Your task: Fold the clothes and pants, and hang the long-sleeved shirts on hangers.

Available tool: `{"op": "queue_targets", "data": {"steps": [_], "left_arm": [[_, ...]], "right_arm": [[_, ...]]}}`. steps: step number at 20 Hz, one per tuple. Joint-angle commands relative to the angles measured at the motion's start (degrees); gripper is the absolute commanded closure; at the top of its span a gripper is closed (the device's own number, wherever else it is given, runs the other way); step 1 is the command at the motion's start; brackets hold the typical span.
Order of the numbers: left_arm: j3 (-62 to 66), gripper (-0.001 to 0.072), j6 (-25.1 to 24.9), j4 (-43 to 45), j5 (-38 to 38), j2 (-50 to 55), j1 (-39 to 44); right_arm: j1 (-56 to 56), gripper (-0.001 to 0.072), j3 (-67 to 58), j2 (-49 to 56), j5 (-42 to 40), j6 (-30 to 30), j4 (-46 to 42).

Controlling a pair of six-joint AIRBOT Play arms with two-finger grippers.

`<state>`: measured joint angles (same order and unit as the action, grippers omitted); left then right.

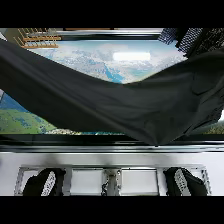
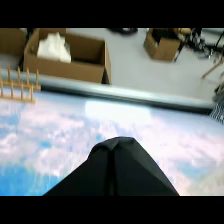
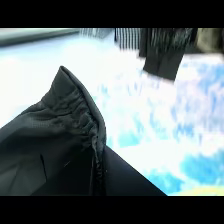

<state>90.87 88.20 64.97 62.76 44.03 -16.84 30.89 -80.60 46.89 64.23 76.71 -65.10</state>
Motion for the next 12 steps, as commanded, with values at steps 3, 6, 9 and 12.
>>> {"op": "queue_targets", "data": {"steps": [3, 6, 9, 12], "left_arm": [[0.1, 0.0704, 0.3, -0.5, 2.1, 19.6, 1.6], [0.2, 0.0439, 0.4, -0.5, -5.0, 31.1, 4.6], [0.1, 0.0084, 2.1, -0.2, -4.8, 37.4, 4.1], [-1.7, 0.0084, 1.5, 3.0, 1.9, 38.6, 0.8]], "right_arm": [[-2.1, 0.0695, 0.0, 15.1, 3.7, 3.8, -1.8], [-4.6, 0.0340, -0.1, 23.2, -6.1, 3.9, -0.6], [-3.7, 0.0104, -0.1, 25.6, -9.5, 3.9, 1.8], [-0.8, 0.0105, 0.1, 23.8, -6.5, 3.3, 0.5]]}}
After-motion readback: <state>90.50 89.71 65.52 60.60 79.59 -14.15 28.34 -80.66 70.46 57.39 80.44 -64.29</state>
